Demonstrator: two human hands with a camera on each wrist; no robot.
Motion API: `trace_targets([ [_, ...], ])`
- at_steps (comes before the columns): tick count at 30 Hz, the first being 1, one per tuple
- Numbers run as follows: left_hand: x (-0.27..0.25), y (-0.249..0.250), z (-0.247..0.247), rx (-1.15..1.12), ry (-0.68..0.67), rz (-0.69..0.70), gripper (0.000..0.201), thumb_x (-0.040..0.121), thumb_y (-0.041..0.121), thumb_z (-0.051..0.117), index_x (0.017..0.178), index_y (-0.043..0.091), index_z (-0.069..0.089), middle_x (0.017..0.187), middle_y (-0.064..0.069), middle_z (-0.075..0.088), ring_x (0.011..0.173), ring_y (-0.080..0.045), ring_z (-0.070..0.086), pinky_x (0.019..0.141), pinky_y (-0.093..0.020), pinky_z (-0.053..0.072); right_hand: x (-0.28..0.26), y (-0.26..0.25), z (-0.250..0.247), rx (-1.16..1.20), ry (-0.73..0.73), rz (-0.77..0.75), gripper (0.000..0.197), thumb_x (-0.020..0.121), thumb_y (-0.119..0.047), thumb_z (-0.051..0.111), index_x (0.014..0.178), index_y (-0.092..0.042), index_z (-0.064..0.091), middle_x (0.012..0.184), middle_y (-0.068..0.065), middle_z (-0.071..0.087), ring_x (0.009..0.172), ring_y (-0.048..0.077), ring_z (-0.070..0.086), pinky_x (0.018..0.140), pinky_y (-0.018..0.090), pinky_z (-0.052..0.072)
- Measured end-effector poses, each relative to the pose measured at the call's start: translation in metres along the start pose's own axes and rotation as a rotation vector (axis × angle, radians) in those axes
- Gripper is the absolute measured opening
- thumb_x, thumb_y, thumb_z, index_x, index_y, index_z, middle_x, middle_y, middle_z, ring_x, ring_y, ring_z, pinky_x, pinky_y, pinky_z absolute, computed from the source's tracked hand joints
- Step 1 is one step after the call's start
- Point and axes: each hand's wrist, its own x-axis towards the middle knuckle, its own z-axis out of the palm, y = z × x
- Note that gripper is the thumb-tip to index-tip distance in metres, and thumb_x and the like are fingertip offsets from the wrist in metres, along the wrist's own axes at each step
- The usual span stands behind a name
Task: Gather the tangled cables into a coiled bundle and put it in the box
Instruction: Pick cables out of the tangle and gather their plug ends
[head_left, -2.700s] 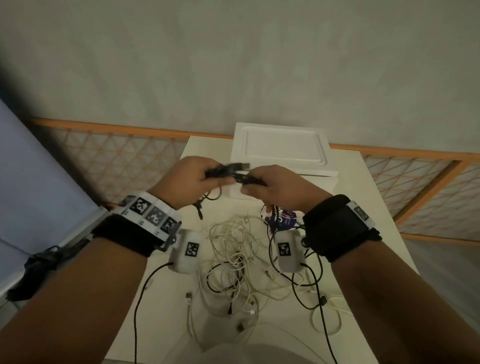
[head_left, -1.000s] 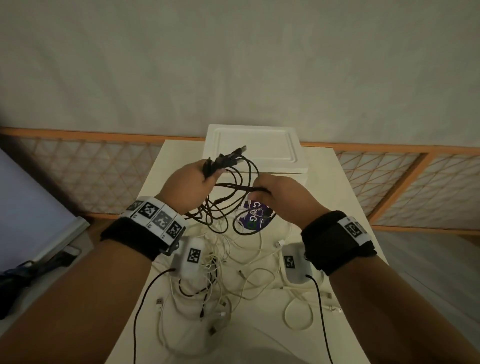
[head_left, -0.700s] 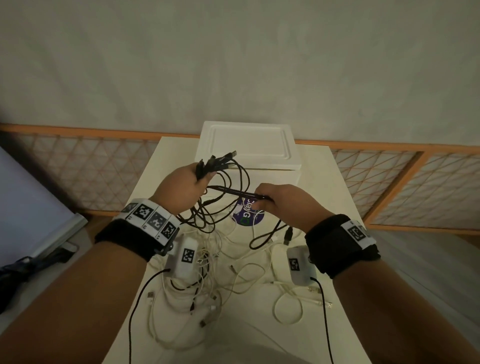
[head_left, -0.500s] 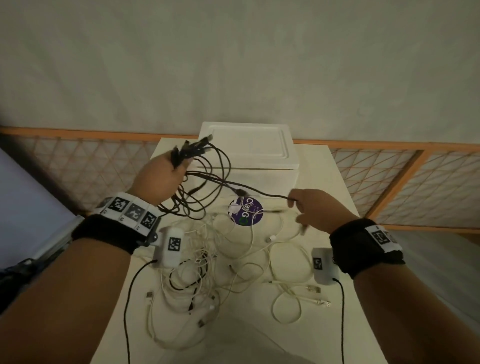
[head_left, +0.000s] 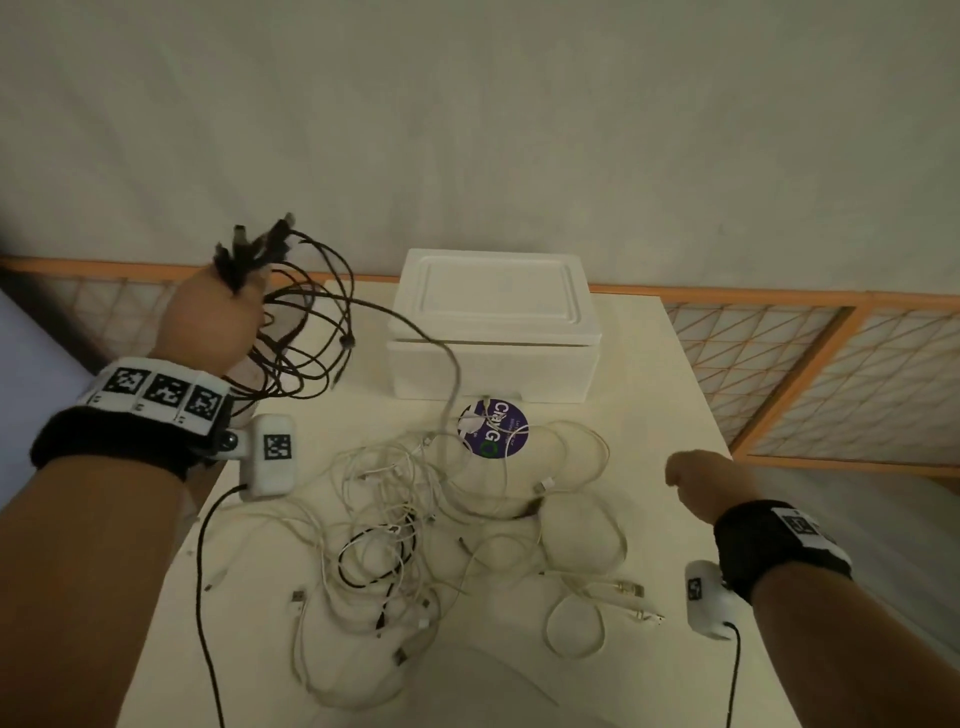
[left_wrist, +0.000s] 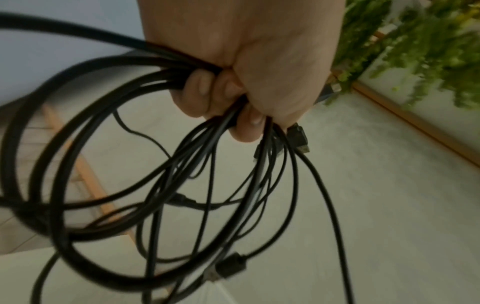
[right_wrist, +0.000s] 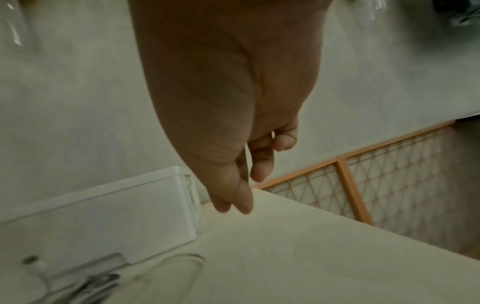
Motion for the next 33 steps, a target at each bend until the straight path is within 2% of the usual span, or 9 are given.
trace_targets([
  [7,-0.039,0.063,0.025,0.015,-0.147,0.25,0.029,0.098,0.037,0.047,0.096,0.01,0.058,0.066,0.001,0.049,0.072,-0.026,0.049,0.065,-0.031,0.033,-0.025,-0.141,-0.101,0.565,0.552,-0.531,0.046,0.085,-0.027,0.067,0.127,-0.017,0.054,0.127,0.003,0.057,0.116,0.019,0.052,0.101,0.032,0.039],
  [10,-0.047,0.079,0.026,-0.035,-0.135,0.301,0.022,0.097,0.037,0.047,0.088,0.017,0.05,0.065,0.008,0.045,0.066,-0.018,0.044,0.066,-0.03,0.031,-0.038,-0.182,-0.127,0.627,0.341,-0.666,0.037,0.088,-0.027,0.063,0.123,-0.02,0.054,0.128,-0.002,0.056,0.116,0.011,0.05,0.1,0.025,0.036],
  [14,-0.032,0.078,0.007,-0.126,-0.031,0.268,0.031,0.098,0.037,0.046,0.095,0.009,0.058,0.076,-0.006,0.056,0.075,-0.026,0.053,0.067,-0.033,0.037,-0.038,-0.181,-0.123,0.905,-0.001,-0.714,0.008,0.097,-0.014,0.05,0.094,-0.01,0.056,0.085,0.005,0.065,0.079,0.01,0.06,0.075,0.016,0.046],
  [17,-0.025,0.074,0.003,-0.2,-0.042,0.227,0.03,0.098,0.039,0.047,0.089,0.011,0.056,0.072,-0.006,0.056,0.073,-0.027,0.056,0.066,-0.033,0.039,-0.034,-0.168,-0.131,0.932,0.195,-0.73,0.009,0.097,-0.012,0.05,0.094,-0.01,0.058,0.078,-0.008,0.055,0.072,-0.004,0.05,0.071,0.01,0.039],
  [21,-0.04,0.089,0.017,-0.279,-0.136,0.26,0.027,0.096,0.037,0.051,0.083,0.014,0.055,0.068,-0.001,0.056,0.067,-0.024,0.057,0.065,-0.035,0.044,-0.037,-0.134,-0.173,0.93,0.763,-0.634,0.037,0.093,-0.033,0.051,0.081,-0.002,0.067,0.075,0.006,0.059,0.075,0.014,0.052,0.07,0.021,0.037],
  [26,-0.067,0.123,0.036,-0.493,-0.326,0.343,0.018,0.094,0.038,0.055,0.083,0.024,0.06,0.066,0.004,0.063,0.072,-0.025,0.067,0.067,-0.038,0.052,-0.055,-0.077,-0.212,0.583,1.16,-0.47,0.048,0.095,-0.048,0.049,0.064,-0.013,0.063,0.059,0.0,0.047,0.061,0.022,0.047,0.062,0.036,0.037],
  [29,-0.076,0.123,0.049,-0.521,-0.545,0.357,0.028,0.074,0.043,0.075,0.096,0.027,0.067,0.079,0.014,0.072,0.081,-0.001,0.068,0.074,-0.016,0.048,-0.051,-0.047,-0.202,0.47,1.182,-0.28,0.05,0.094,-0.048,0.048,0.07,-0.009,0.067,0.064,0.003,0.046,0.064,0.029,0.051,0.063,0.039,0.036],
  [32,-0.083,0.1,0.069,-0.56,-0.71,0.175,0.062,0.051,0.039,0.087,0.106,0.021,0.065,0.1,0.007,0.071,0.09,-0.007,0.068,0.079,-0.044,0.053,-0.036,-0.016,-0.169,0.324,1.039,0.088,0.034,0.083,-0.035,0.048,0.082,-0.009,0.069,0.08,0.012,0.057,0.078,0.036,0.056,0.077,0.039,0.039],
  [33,-0.087,0.091,0.076,-0.582,-0.72,0.128,0.055,0.054,0.035,0.084,0.103,0.02,0.065,0.096,0.006,0.07,0.091,-0.008,0.027,0.068,-0.047,0.052,-0.035,-0.014,-0.158,0.296,0.946,0.186,0.029,0.078,-0.031,0.051,0.089,-0.012,0.07,0.093,0.015,0.062,0.087,0.037,0.057,0.086,0.044,0.04],
])
